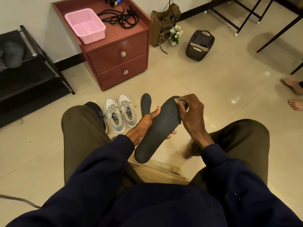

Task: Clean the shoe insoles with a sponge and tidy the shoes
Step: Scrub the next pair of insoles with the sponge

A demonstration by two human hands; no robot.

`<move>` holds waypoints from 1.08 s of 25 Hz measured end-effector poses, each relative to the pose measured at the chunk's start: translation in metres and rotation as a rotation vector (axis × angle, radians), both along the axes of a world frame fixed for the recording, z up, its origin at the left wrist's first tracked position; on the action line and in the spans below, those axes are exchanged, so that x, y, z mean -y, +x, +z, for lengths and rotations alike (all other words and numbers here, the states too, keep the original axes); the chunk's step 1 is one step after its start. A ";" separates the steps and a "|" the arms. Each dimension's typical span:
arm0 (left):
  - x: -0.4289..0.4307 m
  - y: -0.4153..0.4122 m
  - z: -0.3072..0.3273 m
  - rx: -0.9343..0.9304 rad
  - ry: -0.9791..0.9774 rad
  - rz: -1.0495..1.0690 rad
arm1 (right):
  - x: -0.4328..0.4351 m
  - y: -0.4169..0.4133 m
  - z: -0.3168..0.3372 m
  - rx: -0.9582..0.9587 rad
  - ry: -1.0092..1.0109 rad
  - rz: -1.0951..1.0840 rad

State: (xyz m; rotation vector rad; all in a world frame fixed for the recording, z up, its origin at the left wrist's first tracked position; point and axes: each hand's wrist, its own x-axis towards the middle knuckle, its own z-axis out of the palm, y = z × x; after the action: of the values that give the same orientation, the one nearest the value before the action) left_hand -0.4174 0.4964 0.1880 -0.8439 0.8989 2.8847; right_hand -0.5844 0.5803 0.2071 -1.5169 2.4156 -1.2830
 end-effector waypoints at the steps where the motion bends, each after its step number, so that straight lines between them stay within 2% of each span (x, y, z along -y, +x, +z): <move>1: 0.001 -0.001 0.002 0.018 0.002 0.042 | 0.002 0.016 0.000 -0.020 0.001 0.096; 3: 0.003 -0.001 0.004 0.034 0.014 0.124 | 0.003 0.042 -0.001 -0.093 0.037 0.299; 5: 0.002 0.000 0.006 0.046 0.011 0.147 | 0.005 0.040 -0.002 -0.202 0.050 0.352; 7: 0.001 -0.001 0.004 0.056 -0.016 0.091 | 0.007 0.014 -0.002 -0.190 0.033 0.197; 10: -0.001 0.000 -0.002 -0.009 -0.030 -0.032 | 0.000 -0.017 -0.003 -0.029 0.046 -0.056; 13: 0.001 -0.002 -0.005 0.021 -0.001 -0.029 | 0.001 0.006 0.001 -0.017 0.043 0.077; 15: 0.001 -0.002 -0.003 0.035 0.016 0.008 | 0.004 0.016 0.004 -0.076 0.039 0.222; 16: 0.001 -0.002 -0.003 0.033 0.019 0.017 | 0.006 0.013 0.004 -0.108 0.046 0.222; 19: 0.000 -0.001 -0.004 -0.008 0.002 -0.052 | 0.004 -0.017 0.000 -0.055 0.098 -0.024; 21: 0.000 0.000 -0.005 0.007 -0.017 -0.058 | -0.003 -0.019 -0.003 0.004 0.116 -0.087; 25: 0.000 0.000 0.000 0.048 -0.012 0.036 | 0.006 0.021 0.004 -0.021 0.061 0.197; 27: 0.000 0.000 0.000 0.047 -0.016 0.038 | 0.009 0.018 0.003 -0.100 0.050 0.223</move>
State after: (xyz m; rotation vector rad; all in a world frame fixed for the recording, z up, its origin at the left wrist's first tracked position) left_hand -0.4178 0.4960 0.1875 -0.9359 0.9135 2.8804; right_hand -0.5663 0.5709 0.2096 -1.8148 2.2344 -1.1213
